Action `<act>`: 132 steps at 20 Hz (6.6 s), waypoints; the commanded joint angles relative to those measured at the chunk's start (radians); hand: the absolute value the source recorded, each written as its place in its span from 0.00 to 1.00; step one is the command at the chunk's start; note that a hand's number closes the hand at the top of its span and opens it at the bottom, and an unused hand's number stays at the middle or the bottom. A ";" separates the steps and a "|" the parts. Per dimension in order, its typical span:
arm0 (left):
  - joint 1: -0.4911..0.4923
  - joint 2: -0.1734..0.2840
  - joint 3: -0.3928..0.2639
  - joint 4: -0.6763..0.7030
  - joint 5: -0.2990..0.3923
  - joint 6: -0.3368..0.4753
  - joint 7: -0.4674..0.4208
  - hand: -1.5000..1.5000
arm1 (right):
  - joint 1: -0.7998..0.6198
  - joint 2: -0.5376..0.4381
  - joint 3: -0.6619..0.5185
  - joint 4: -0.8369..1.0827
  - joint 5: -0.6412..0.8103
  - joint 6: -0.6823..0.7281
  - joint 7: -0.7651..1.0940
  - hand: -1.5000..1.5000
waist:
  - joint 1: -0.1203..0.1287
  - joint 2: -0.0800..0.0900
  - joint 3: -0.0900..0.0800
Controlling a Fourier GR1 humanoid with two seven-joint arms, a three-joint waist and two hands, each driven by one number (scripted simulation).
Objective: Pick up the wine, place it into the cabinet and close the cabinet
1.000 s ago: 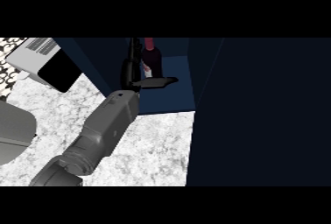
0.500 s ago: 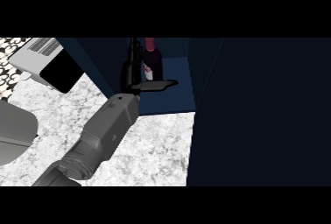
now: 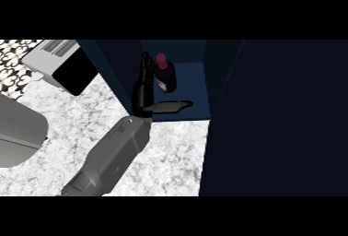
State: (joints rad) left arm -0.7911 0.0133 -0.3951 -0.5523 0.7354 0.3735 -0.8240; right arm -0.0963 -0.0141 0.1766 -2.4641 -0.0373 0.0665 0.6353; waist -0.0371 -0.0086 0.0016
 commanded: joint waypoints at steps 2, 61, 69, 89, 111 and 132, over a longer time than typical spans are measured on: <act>0.164 -0.013 -0.190 -0.244 0.049 0.168 0.045 0.00 | -0.012 0.004 0.030 -0.052 0.045 -0.027 0.054 0.00 | 0.027 0.002 -0.002; 1.173 0.678 0.149 -1.546 0.066 -0.116 0.288 0.00 | 0.125 0.014 0.621 -0.068 0.024 0.028 0.166 1.00 | 0.045 0.003 -0.003; 1.209 0.756 0.312 -1.463 0.164 -0.276 0.311 0.00 | 0.076 0.012 0.801 -0.019 0.124 -0.133 0.133 1.00 | 0.044 -0.001 -0.005; 1.085 0.721 0.341 -1.429 0.220 -0.330 0.423 0.00 | -0.467 0.005 0.717 0.277 0.129 -0.520 0.146 1.00 | 0.068 0.014 -0.006; 1.013 0.631 0.353 -1.393 0.169 -0.284 0.488 0.00 | -1.129 0.014 0.369 1.052 -0.104 -0.544 -0.114 1.00 | 0.060 0.011 -0.003; 0.971 0.575 0.340 -1.378 0.096 -0.304 0.519 0.00 | -1.146 -0.081 0.128 1.516 -0.147 -0.289 -0.434 1.00 | 0.065 0.022 -0.003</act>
State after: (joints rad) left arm 0.1816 0.5985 -0.0406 -1.9360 0.8468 0.0786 -0.2999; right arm -1.2452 -0.0215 0.3732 -1.1125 -0.2077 -0.2075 0.2072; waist 0.0363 -0.0362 -0.0115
